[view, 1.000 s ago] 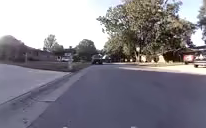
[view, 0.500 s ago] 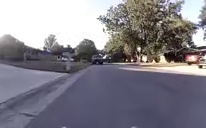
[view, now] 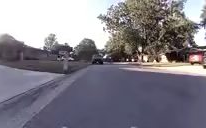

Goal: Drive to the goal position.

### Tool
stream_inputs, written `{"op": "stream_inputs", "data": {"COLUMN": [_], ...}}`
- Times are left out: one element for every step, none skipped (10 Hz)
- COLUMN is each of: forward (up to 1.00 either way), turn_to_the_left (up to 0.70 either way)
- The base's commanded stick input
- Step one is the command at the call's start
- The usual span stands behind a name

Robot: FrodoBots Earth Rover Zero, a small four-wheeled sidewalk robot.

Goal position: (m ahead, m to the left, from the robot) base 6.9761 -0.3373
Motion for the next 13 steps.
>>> {"op": "stream_inputs", "data": {"forward": [1.00,1.00,1.00,1.00,1.00,1.00,1.00,1.00,1.00,1.00,1.00,1.00,1.00], "turn_to_the_left": [0.00,0.00,0.00,0.00,0.00,0.00,0.00,0.00,0.00,0.00,0.00,0.00,0.00]}}
